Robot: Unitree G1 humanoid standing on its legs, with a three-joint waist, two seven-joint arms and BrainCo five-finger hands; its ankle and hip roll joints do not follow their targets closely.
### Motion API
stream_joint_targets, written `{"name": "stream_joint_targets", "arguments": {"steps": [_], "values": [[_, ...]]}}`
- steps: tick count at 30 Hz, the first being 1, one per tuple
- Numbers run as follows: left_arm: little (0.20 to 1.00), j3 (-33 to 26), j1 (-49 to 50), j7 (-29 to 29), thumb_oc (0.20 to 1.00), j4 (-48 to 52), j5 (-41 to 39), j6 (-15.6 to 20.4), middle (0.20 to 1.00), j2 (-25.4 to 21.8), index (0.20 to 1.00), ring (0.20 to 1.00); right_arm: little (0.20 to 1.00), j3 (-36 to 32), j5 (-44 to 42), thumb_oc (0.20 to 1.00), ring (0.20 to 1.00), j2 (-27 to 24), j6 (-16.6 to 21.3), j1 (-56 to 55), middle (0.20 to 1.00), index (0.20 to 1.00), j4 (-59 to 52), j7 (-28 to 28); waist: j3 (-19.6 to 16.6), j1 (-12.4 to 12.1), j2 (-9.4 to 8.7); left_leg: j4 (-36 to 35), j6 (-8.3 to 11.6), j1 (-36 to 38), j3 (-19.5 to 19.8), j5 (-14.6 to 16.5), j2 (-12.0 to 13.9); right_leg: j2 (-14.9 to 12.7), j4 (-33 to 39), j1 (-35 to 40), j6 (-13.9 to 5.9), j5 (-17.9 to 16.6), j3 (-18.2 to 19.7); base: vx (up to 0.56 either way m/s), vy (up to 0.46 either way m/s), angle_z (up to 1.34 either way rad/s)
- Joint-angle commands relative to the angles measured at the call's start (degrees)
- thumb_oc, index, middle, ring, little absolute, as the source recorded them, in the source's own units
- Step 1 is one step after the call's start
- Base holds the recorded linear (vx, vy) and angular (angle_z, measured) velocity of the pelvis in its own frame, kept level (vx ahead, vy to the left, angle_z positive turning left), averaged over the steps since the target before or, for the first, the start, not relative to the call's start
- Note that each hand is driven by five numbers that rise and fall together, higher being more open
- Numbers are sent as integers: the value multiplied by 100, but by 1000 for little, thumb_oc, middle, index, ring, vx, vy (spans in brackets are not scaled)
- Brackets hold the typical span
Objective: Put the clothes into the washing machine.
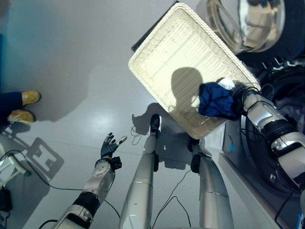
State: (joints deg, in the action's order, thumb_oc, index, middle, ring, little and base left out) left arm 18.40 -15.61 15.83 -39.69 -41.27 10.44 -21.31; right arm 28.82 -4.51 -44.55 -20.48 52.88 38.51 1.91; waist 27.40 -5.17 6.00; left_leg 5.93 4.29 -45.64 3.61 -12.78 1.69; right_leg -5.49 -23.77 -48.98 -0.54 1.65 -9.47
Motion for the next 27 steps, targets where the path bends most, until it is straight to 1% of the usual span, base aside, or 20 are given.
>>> {"name": "stream_joint_targets", "arguments": {"steps": [1,2,3,5,8,9,10,11,12,13,14,18,20,24,27], "values": [[1000,-350,324,-18,1000,-142,153,153,1000,-127,1000,1000,200,-608,-2327,200,200,169,789,-478,200,200,-465,24,240,54,-64,200,-366,292,-540,664,-597,312,638,267,-337,-357,-149,-46,16,-32],[1000,-412,339,-62,1000,-265,170,221,1000,-92,1000,1000,200,-923,-2955,200,200,234,1274,-705,200,200,-502,-68,240,127,-74,238,-374,325,-587,707,-593,315,630,279,-345,-358,-111,-40,10,-29],[1000,-416,344,-70,1000,-282,175,233,1000,-86,1000,1000,200,-981,-3026,200,200,245,1332,-742,200,200,-512,-74,240,135,-75,244,-375,331,-596,714,-592,316,629,281,-346,-358,-104,-39,13,-19],[1000,-444,372,-78,1000,-370,176,308,1000,-39,1000,1000,200,-1334,-3534,200,200,322,1722,-956,200,200,-566,-126,240,214,-71,276,-380,367,-656,754,-585,320,625,288,-352,-366,-57,-34,23,-10],[1000,-450,397,-23,1000,-508,154,476,1000,79,1000,1000,200,-2050,-4694,200,200,540,2505,-1393,200,200,-750,-140,240,388,-43,306,-396,414,-783,835,-579,331,648,270,-381,-402,67,-48,42,-22],[1000,-445,397,-22,1000,-530,144,497,1000,90,1000,1000,200,-2106,-4763,200,200,560,2554,-1423,200,200,-755,-124,240,402,-41,307,-397,423,-793,841,-581,332,656,274,-382,-406,79,-45,58,-42],[1000,-456,386,-8,1000,-600,111,566,1000,133,1000,1000,200,-2377,-5252,200,200,662,2817,-1587,200,200,-802,-47,240,491,-32,319,-397,440,-847,877,-584,340,691,277,-390,-419,139,-32,44,-38],[1000,-451,382,-5,1000,-611,110,574,1000,136,1000,1000,200,-2412,-5314,200,200,673,2837,-1609,200,200,-805,-21,240,498,-33,322,-396,445,-858,884,-583,340,695,278,-392,-421,149,-38,50,-31],[1000,-449,356,1,1000,-676,96,618,1000,151,1000,1000,200,-2554,-5615,200,200,746,2964,-1692,200,200,-822,-30,240,551,-34,340,-393,453,-885,909,-588,335,718,280,-399,-436,177,-16,21,-16],[1000,-449,346,7,1000,-701,86,628,1000,161,1000,1000,200,-2608,-5645,200,200,783,2991,-1749,200,200,-817,7,240,571,-38,346,-393,459,-896,919,-587,333,726,283,-404,-444,191,-24,26,-17],[1000,-458,322,18,1000,-759,78,665,1000,186,1000,1000,200,-2704,-5739,200,200,848,3107,-1852,200,200,-780,-9,240,615,-42,344,-395,476,-922,931,-590,334,762,294,-413,-467,222,-23,18,-23],[1000,-458,233,43,1000,-832,33,693,1000,218,1000,1000,200,-2890,-6023,200,200,934,3212,-1987,200,200,-523,-136,240,716,-14,342,-402,516,-1010,960,-594,336,847,316,-419,-510,303,-21,11,-30],[1000,-441,216,19,1000,-872,42,738,1000,233,1000,1000,200,-3010,-6406,200,200,977,3318,-2029,200,200,-295,-226,240,745,15,372,-401,517,-1045,984,-597,330,855,320,-418,-507,340,0,-6,-14],[1000,-373,172,-11,1000,-975,29,807,1000,270,1000,1000,200,-3334,-7237,200,200,1037,3631,-1943,200,200,257,-564,240,753,113,411,-392,556,-1067,1020,-607,306,822,376,-411,-446,358,10,-24,-6],[1000,-292,132,-7,1000,-1013,-4,818,1000,289,1000,1000,200,-3623,-7941,200,200,1026,3847,-1762,200,200,710,-954,240,727,229,402,-372,577,-1055,1009,-621,296,775,417,-383,-367,354,35,-41,-12]]}}
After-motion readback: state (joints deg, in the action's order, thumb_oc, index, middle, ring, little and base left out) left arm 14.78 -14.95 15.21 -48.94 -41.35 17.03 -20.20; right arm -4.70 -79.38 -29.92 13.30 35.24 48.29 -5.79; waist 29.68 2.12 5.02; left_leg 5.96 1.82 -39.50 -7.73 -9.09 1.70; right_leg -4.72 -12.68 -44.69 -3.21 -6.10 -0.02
